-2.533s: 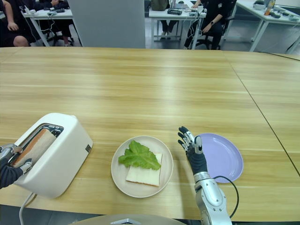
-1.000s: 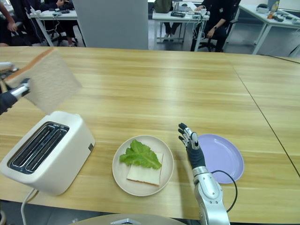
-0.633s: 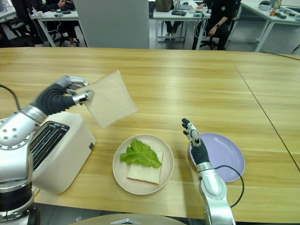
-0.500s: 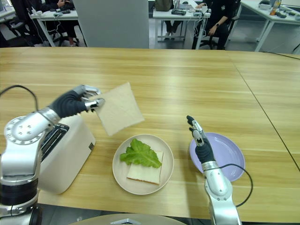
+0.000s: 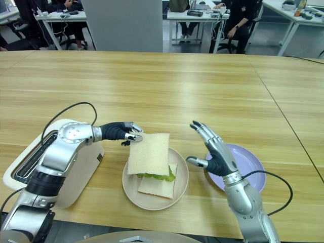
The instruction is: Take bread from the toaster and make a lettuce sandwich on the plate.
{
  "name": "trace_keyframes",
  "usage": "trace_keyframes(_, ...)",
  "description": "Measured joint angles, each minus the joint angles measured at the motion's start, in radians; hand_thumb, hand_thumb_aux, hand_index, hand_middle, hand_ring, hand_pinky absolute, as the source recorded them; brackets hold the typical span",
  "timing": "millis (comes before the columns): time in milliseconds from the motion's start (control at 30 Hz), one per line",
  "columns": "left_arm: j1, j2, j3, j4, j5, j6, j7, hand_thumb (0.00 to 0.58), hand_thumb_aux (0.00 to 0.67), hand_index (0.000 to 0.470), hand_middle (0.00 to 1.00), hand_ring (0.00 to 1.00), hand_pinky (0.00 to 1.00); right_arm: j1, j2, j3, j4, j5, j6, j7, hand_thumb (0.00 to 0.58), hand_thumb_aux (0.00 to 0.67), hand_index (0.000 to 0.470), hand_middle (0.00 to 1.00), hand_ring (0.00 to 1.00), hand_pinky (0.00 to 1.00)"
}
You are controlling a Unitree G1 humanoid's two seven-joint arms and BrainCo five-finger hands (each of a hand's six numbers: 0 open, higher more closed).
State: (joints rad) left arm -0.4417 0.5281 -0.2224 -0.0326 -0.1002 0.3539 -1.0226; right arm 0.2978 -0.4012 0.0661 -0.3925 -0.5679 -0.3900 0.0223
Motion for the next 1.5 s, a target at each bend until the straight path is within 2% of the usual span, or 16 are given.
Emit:
trace_keyframes(267, -0.096, -0.063, -0.09, 0.169, 0.028, -0.06, -0.032, 0.58, 0.67, 0.46, 0.81, 0.81, 0.81, 0.02, -0.038, 0.104, 0.001, -0.07, -0.103, 0.018, 0.0, 0.0, 0.0, 0.0, 0.0, 0.0)
trace_keyframes(567, -0.146, -0.13, -0.181, 0.328, 0.13, -0.167, -0.004, 0.58, 0.67, 0.46, 0.82, 0.82, 0.82, -0.011, -0.038, 0.197, 0.062, -0.081, -0.114, 0.07, 0.0, 0.0, 0.0, 0.0, 0.0, 0.0)
trace_keyframes(833, -0.145, -0.138, -0.231, 0.379, 0.205, -0.216, 0.008, 0.58, 0.67, 0.46, 0.82, 0.82, 0.82, -0.018, -0.054, 0.236, 0.097, -0.069, -0.114, 0.11, 0.0, 0.0, 0.0, 0.0, 0.0, 0.0)
trace_keyframes(1167, -0.126, -0.112, -0.231, 0.378, 0.225, -0.219, 0.015, 0.58, 0.67, 0.46, 0.82, 0.82, 0.82, -0.062, -0.086, 0.24, 0.144, -0.098, -0.099, 0.119, 0.0, 0.0, 0.0, 0.0, 0.0, 0.0)
trace_keyframes(1500, -0.09, -0.097, -0.23, 0.377, 0.241, -0.214, 0.029, 0.58, 0.67, 0.46, 0.82, 0.82, 0.82, -0.104, -0.082, 0.302, 0.255, -0.193, -0.079, 0.087, 0.0, 0.0, 0.0, 0.0, 0.0, 0.0)
